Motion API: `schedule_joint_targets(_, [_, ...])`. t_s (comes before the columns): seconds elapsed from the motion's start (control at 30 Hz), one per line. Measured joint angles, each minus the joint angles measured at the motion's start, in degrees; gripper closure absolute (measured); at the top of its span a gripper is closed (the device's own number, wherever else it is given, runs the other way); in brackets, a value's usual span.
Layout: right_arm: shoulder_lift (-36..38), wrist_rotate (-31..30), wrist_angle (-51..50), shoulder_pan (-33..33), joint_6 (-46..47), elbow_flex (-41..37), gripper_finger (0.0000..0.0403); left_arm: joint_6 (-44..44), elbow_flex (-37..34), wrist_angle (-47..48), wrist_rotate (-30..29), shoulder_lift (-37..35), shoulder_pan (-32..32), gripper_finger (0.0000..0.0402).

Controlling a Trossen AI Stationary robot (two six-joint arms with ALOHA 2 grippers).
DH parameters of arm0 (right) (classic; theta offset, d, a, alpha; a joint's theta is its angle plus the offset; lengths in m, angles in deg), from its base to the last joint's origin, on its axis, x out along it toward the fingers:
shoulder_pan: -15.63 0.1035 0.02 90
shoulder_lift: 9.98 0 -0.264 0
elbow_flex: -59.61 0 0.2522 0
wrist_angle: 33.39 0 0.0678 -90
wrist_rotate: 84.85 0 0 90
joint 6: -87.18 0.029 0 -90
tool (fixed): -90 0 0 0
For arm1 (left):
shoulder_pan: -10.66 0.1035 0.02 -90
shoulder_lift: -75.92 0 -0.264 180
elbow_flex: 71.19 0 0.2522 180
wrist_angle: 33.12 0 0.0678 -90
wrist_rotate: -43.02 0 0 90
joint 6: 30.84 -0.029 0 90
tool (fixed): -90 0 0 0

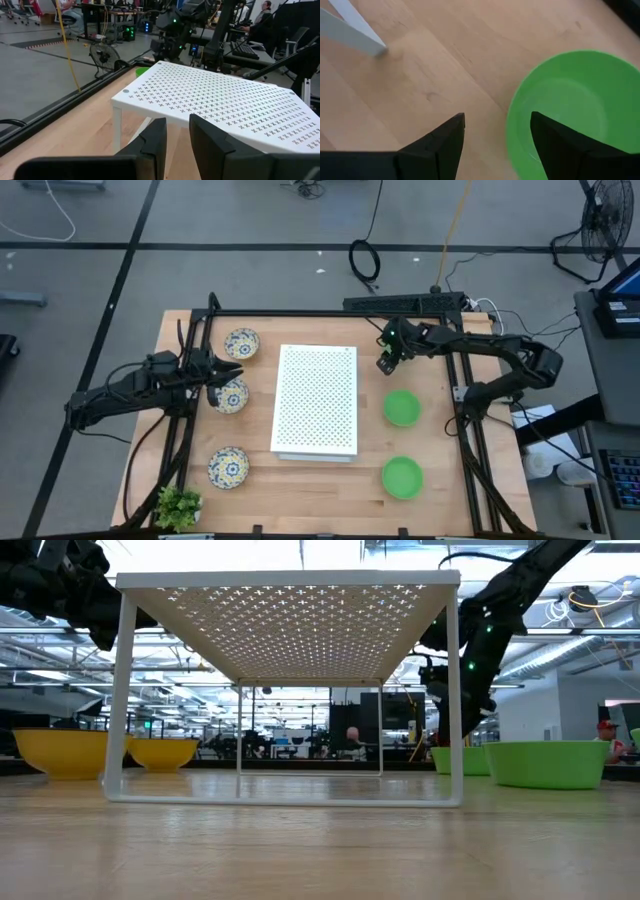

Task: Pick & Place Mini bowls
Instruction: Put the top green bowl on the shelf

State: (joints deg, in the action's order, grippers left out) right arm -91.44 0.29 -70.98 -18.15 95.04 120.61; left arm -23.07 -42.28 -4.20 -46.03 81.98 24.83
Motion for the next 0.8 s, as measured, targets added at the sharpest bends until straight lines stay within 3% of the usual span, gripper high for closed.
schedule_joint_targets(0.13, [-2.4,-4.3,-0.1,0.0,-0.1,0.0,0.0201,0.0,0.0,0.0,0.0,0.0,0.0,0.0314])
schedule_joint_targets(0.33, [-4.7,-4.1,-0.2,0.0,-0.6,0.0,0.0234,0.0,0.0,0.0,0.0,0.0,0.0,0.0314])
schedule_joint_targets(0.5, [-4.4,-4.2,-0.2,0.0,-1.7,0.0,0.029,0.0,0.0,0.0,0.0,0.0,0.0,0.0314])
schedule_joint_targets(0.7, [-1.7,-4.1,0.0,0.2,-3.3,0.0,0.0389,0.0,0.0,0.0,0.0,0.0,0.0,0.0314])
schedule_joint_targets(0.8, [1.3,-4.1,0.0,0.5,-3.5,0.0,0.0395,0.0,0.0,0.0,0.0,0.0,0.0,0.0314])
